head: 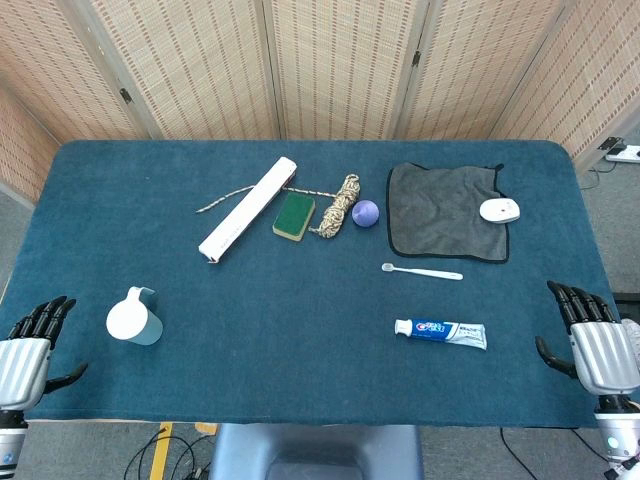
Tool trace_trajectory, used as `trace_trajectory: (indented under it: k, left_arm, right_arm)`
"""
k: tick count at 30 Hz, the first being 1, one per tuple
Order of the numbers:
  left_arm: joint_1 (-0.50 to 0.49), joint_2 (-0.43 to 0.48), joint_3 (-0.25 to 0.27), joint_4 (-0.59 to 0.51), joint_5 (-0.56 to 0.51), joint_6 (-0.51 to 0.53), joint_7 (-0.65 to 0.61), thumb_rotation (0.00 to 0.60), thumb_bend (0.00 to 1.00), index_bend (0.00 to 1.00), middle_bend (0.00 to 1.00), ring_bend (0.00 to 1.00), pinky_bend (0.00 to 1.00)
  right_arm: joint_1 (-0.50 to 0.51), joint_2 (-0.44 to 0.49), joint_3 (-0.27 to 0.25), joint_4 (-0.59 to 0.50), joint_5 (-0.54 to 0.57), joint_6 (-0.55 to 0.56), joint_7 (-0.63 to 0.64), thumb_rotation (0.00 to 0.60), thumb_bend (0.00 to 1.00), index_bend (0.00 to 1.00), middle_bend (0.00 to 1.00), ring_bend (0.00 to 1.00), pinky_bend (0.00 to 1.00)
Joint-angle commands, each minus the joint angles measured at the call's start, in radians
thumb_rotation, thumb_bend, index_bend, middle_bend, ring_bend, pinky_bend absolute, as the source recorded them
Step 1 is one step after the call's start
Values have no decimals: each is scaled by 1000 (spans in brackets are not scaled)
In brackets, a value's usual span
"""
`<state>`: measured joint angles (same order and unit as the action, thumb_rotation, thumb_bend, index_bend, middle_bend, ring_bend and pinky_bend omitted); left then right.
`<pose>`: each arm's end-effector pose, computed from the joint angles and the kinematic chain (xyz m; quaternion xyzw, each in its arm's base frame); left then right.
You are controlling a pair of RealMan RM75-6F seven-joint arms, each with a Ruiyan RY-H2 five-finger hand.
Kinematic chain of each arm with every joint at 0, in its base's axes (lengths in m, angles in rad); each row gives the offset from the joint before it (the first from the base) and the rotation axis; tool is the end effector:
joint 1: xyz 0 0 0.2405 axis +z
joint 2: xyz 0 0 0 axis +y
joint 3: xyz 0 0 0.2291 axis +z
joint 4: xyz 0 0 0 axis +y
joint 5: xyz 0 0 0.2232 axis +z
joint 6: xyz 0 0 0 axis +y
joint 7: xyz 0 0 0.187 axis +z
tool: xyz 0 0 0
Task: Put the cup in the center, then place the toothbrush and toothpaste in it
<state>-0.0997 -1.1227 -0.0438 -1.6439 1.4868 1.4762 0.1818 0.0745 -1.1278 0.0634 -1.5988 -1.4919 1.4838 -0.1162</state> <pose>-0.2846 0.2253 0.1289 -0.6239 -0.3460 -0.3436 0.6107 -0.2959 -0.2232 0.1366 0.6088 -0.3532 0.3531 0.6164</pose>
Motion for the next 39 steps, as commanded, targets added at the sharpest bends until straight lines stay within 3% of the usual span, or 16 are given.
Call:
trace_trajectory:
  k: [1,13,24,39]
  left_arm:
    - [-3,-1,-1,-1,-1,-2,3,600,220,118,123,142,251]
    - [-18,5,-2,3,19,-11,-15,600,220,101,114,142,251]
    - [-121,36,-8,7,62,-142,-60,600,219,41,62,126,251]
    - [-220,-29,-9,84,21,-289,-63,600,219,43,42,108,253]
  right_arm:
    - [0,2,-1,-3,0,-1,0,600,290,50,155,134,187]
    - [-1,25,2,-22,-13,11,-2,600,290,50,155,134,187]
    - [8,82,35,-68,-19,39,-16,600,289,50,155,134,187]
    - [18,88,35,-76,-6,15,-24,600,290,50,155,134,187]
